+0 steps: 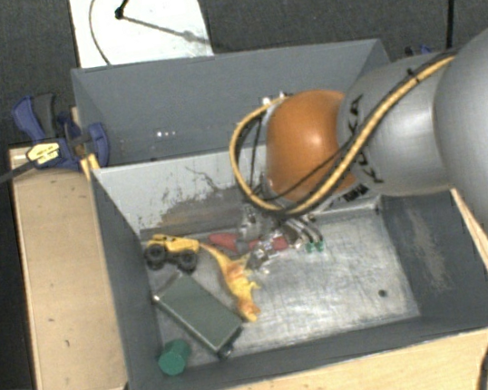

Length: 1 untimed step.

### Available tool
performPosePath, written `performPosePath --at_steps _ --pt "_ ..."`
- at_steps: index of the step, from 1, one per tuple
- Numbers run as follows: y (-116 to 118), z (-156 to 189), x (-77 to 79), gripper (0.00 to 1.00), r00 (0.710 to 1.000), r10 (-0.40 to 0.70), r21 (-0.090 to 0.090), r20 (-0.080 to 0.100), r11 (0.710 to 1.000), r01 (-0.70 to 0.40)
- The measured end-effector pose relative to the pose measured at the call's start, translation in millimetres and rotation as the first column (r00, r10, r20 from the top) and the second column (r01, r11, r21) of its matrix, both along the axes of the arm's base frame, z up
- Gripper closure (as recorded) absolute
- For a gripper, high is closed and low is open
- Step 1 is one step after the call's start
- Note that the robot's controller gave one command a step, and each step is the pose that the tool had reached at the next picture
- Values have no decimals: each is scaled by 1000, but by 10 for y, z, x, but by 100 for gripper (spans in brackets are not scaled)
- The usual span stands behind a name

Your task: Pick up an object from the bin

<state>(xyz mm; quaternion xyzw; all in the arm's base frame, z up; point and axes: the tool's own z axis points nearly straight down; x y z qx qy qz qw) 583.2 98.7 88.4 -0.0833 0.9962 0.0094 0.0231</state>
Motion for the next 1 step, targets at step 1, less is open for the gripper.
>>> performPosePath --at_steps 1 --pt "-17 49 -33 100 1000 3 -5 -13 1000 -3"
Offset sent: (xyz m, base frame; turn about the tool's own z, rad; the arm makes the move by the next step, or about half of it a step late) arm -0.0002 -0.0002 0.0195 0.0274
